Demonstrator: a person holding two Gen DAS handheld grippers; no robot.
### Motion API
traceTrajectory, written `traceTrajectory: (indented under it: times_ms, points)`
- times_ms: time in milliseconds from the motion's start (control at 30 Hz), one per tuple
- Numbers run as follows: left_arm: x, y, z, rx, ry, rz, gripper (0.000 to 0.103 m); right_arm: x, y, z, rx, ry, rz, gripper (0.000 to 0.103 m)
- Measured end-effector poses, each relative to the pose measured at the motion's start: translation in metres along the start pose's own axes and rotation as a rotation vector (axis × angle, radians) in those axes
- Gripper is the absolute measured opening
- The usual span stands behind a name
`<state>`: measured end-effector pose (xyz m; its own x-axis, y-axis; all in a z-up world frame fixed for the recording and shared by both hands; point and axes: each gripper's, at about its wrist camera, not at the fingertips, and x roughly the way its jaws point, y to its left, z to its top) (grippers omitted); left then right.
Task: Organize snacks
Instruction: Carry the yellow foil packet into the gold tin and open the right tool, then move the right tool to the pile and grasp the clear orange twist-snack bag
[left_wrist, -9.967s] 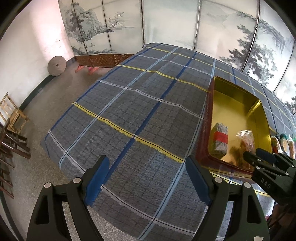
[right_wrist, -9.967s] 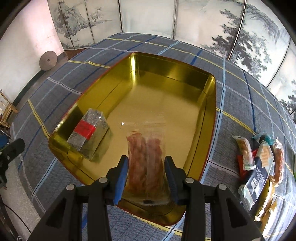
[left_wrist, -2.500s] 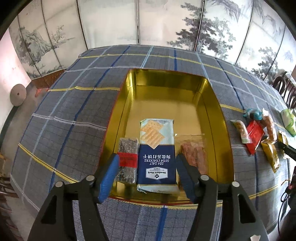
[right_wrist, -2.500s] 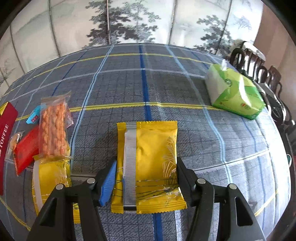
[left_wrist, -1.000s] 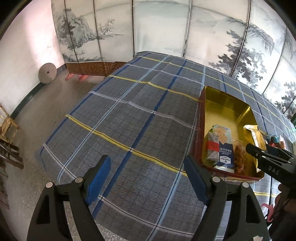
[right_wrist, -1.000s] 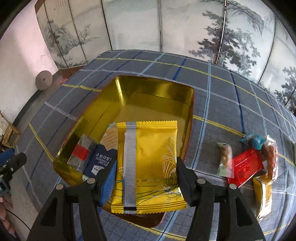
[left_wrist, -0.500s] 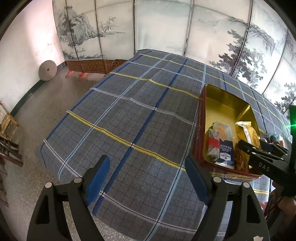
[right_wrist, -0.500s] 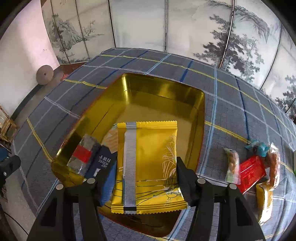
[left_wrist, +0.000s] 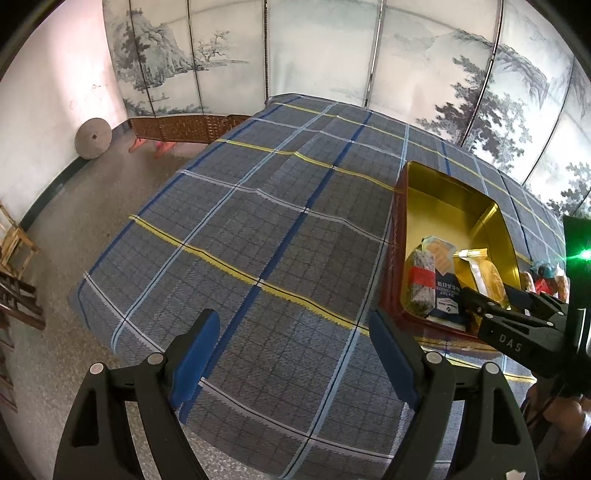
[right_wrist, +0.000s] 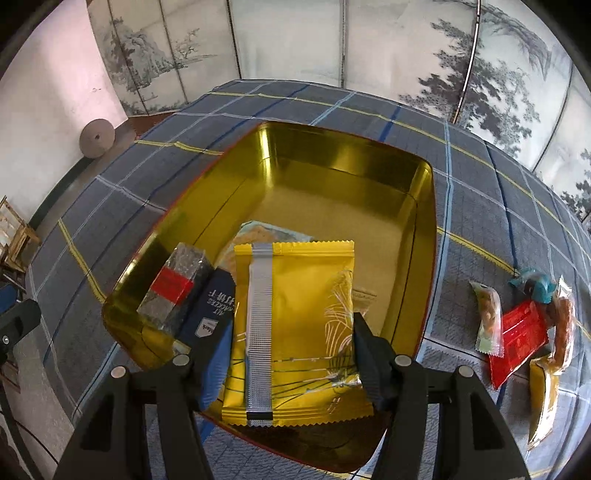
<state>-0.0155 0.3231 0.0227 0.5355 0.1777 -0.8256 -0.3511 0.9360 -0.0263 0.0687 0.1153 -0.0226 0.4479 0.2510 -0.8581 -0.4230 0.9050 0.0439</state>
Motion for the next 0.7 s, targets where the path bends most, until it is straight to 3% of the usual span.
traceTrajectory:
  times_ms: [200, 433, 567, 700]
  points:
    - [0.001, -0.006, -0.001, 0.006, 0.002, -0.008, 0.08, -0.004, -0.002, 0.0, -0.013, -0.001, -0.002, 0.065]
    - [-0.002, -0.021, 0.0, 0.029, -0.003, -0.026, 0.08, -0.034, -0.013, -0.001, -0.017, -0.061, 0.045, 0.067]
    - [-0.006, -0.035, 0.0, 0.058, -0.016, -0.042, 0.08, -0.052, -0.041, -0.005, 0.014, -0.092, 0.039, 0.067]
    - [-0.008, -0.053, 0.001, 0.091, -0.022, -0.066, 0.08, -0.062, -0.087, -0.013, 0.069, -0.1, -0.019, 0.067]
